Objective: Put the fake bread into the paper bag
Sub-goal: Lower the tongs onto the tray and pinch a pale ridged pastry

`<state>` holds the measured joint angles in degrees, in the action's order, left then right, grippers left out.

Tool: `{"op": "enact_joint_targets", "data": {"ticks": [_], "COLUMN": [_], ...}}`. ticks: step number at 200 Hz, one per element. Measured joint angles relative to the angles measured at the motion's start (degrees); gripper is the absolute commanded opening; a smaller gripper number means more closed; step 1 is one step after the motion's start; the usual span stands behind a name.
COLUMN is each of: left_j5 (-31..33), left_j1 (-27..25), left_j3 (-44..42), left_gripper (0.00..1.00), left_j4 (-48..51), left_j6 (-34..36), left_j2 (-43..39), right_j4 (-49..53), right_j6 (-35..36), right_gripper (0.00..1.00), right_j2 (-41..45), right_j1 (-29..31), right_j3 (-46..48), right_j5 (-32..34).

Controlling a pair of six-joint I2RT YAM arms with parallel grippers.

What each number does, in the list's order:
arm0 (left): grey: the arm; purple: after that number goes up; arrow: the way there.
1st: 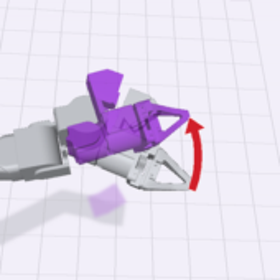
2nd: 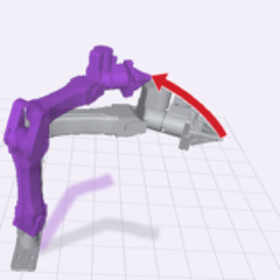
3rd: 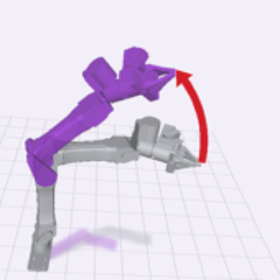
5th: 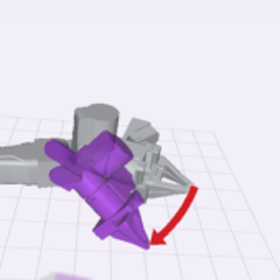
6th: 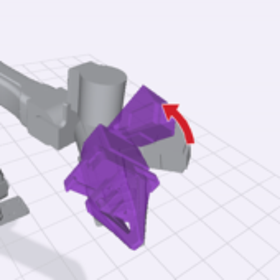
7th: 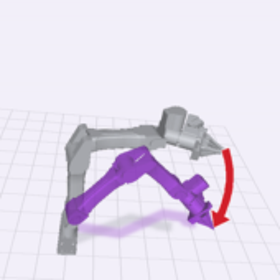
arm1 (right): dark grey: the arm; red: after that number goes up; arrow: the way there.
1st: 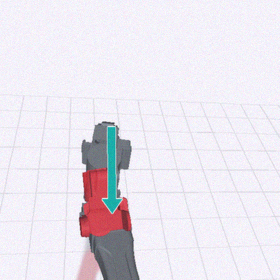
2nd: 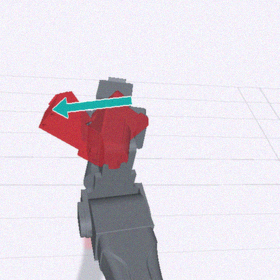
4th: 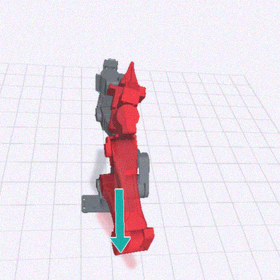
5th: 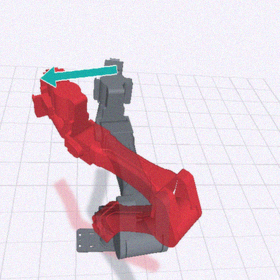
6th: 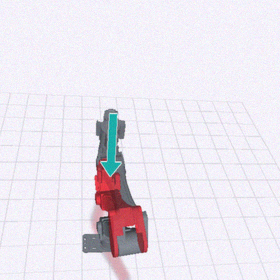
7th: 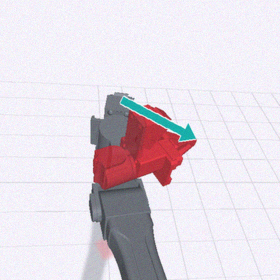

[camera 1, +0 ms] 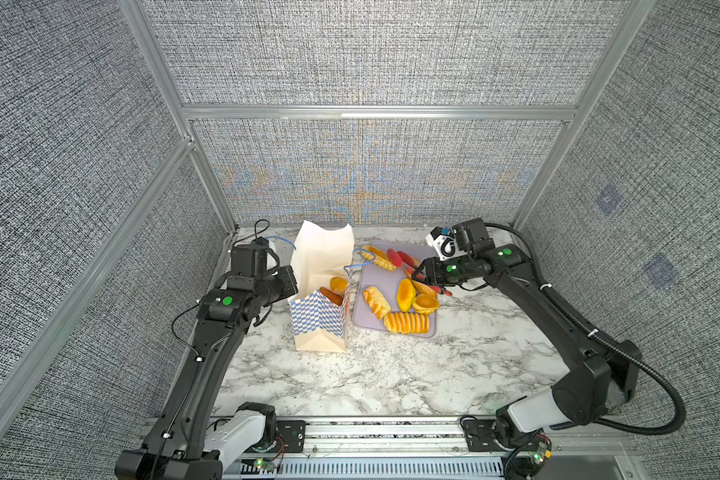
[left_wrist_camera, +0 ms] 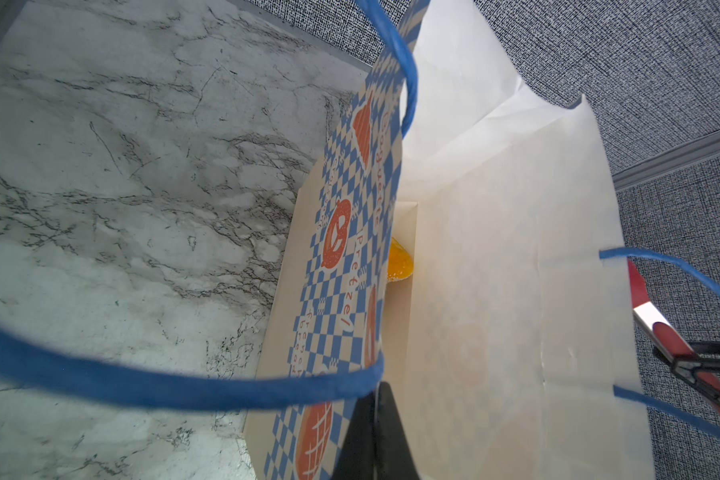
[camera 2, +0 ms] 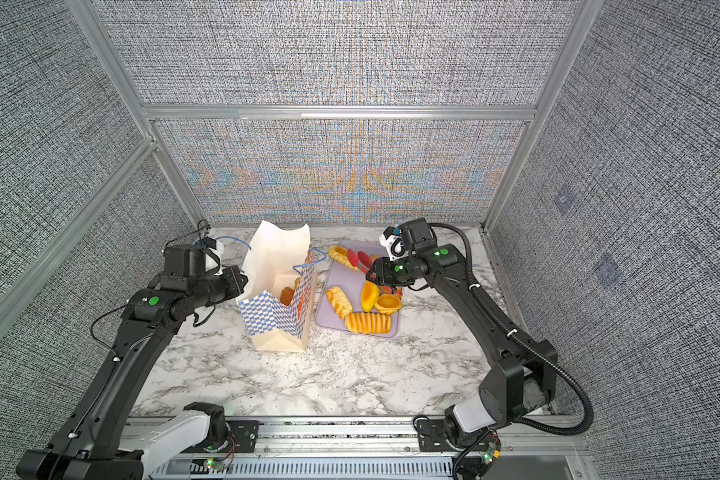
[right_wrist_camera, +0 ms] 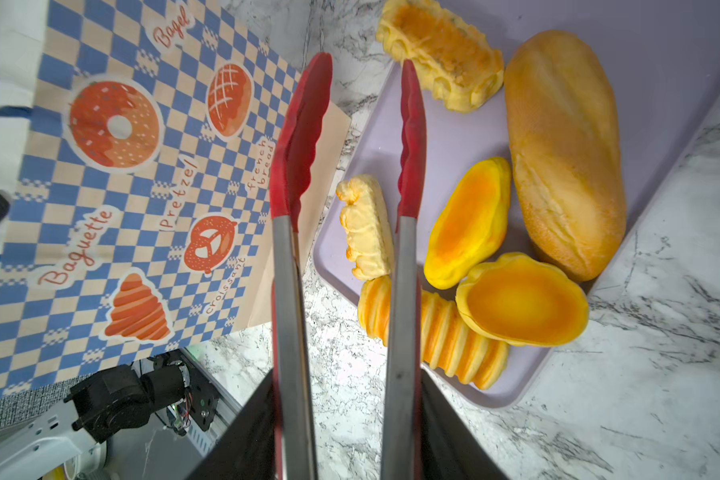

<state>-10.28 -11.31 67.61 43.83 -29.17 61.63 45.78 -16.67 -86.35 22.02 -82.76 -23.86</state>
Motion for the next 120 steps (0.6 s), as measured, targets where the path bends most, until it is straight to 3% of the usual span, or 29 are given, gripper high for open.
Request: {"op": "enact_joint_targets", "data": {"ticks": [120], "left_j5": [0.0], "left_j1": [0.0], "left_j3": [-0.02], "left_gripper": [0.0], "left_j4": [0.0], "left_j6": [-0.02], "left_j2": [-0.04], "right_j4": [7.61], "right_j6": [6.25], "right_gripper": [0.5], "right_j2": [-8.11], "right_j1": [6.38], "right_j3": [-4.5], "right_j5": [2.4]}}
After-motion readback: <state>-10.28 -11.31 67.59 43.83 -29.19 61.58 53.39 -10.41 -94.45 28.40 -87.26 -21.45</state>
